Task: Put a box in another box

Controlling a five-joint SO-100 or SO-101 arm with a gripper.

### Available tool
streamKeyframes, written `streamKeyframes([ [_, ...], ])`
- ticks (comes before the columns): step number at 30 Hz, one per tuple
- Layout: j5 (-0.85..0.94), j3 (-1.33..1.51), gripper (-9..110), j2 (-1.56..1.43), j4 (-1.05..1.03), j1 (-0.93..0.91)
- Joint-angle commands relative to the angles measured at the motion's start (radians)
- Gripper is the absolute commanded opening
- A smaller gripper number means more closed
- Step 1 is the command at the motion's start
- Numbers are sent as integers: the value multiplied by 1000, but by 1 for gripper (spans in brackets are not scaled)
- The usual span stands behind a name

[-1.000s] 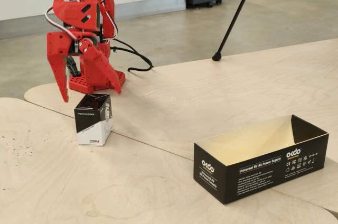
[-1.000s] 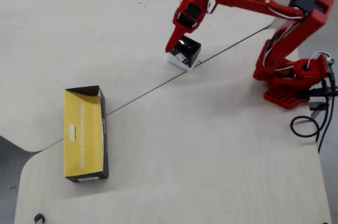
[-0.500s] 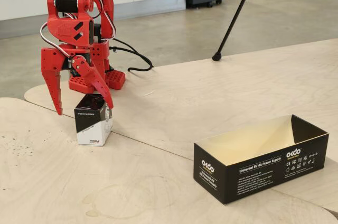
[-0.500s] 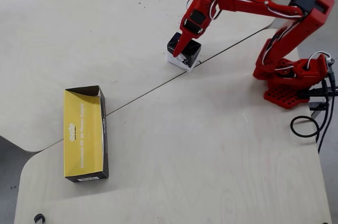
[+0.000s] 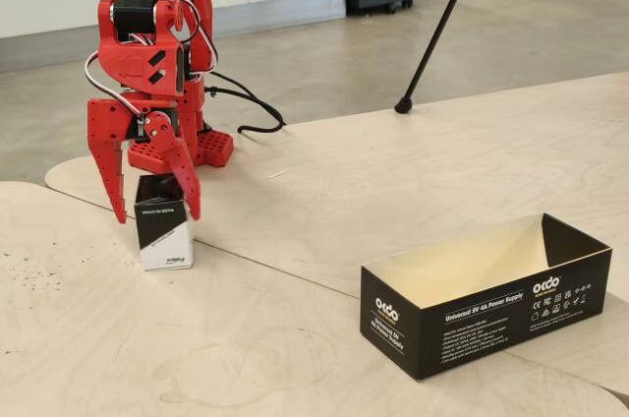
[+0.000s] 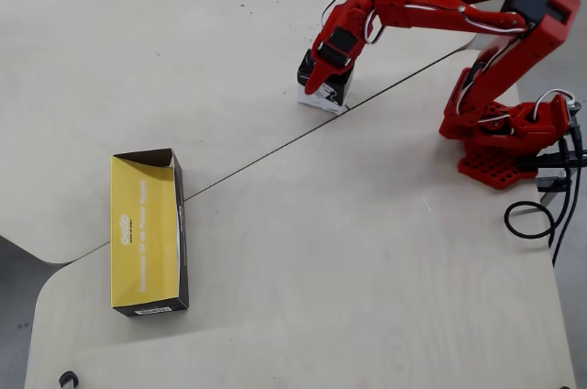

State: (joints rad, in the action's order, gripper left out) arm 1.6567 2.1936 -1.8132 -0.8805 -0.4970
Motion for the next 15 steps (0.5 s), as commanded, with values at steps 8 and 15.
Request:
streamKeyframes([
  [8, -130, -150, 19, -89, -153, 75],
  [15, -482, -448, 17, -95, -362, 299],
])
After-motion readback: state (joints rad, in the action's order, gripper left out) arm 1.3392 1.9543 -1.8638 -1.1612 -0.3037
